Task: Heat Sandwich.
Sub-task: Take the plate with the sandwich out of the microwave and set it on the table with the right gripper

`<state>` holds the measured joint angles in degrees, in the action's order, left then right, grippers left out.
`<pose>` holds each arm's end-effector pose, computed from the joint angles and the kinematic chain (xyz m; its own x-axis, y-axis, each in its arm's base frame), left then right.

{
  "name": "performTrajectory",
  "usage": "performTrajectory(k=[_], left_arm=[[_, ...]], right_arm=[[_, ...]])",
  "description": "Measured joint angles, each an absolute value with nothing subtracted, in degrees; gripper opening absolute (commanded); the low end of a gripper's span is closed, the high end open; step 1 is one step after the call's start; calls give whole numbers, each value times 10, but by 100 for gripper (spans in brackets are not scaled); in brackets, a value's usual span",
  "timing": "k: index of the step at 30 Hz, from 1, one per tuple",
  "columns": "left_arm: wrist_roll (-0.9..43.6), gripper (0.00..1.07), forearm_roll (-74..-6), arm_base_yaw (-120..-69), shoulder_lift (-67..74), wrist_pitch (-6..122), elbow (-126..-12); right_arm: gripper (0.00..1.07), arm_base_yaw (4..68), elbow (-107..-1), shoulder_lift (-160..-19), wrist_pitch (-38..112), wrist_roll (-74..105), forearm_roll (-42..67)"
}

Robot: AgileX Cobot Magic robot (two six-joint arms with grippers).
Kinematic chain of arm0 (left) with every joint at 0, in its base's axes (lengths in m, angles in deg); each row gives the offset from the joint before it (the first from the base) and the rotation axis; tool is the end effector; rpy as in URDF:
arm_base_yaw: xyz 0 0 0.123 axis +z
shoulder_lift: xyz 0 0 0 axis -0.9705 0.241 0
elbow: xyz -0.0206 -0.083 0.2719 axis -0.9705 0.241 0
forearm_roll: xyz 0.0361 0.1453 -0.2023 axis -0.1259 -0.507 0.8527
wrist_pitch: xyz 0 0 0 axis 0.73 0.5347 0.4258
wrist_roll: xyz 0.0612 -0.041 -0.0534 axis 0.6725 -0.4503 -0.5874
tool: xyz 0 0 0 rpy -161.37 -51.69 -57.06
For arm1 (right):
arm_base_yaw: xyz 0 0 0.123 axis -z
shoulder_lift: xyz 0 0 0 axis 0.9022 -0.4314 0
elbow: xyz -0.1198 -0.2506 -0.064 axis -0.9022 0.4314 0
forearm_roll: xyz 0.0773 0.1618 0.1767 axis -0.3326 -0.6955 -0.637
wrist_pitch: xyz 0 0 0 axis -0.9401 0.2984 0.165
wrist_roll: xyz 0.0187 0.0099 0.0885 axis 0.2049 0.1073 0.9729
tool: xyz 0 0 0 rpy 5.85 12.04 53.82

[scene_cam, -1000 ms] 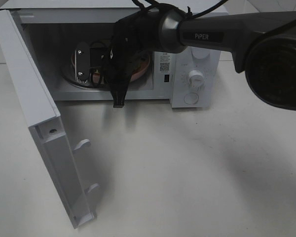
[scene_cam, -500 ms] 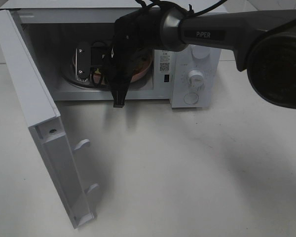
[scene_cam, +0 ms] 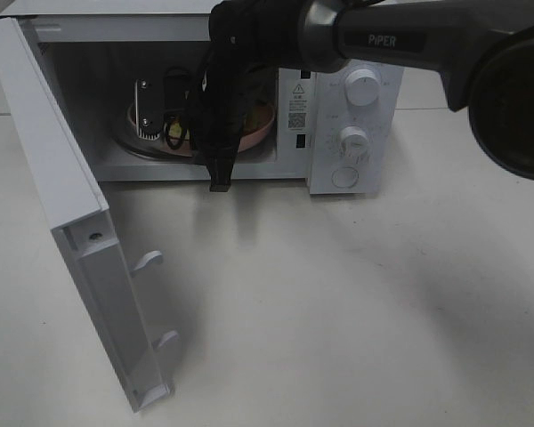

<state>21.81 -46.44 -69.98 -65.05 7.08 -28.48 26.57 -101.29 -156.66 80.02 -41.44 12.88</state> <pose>-0.0080 -0.0123 0.2814 -0.4471 -0.0407 -0.8936 0.0091 0.9987 -0.0501 0.4174 0.3240 0.1696 0.2316 -0.9365 -0.2633 -0.8622 -0.0723 -0.5014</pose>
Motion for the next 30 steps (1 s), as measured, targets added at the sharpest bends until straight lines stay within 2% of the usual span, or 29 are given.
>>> performTrajectory(k=[7,30], left_arm=[[218,98,-464,-700,-650,71,-285],[217,98,-464,-700,-650,71,-285]], right_arm=[[0,266,-954,-1525,806,-484,106],[0,251,-796,-1413,739,-539,105]])
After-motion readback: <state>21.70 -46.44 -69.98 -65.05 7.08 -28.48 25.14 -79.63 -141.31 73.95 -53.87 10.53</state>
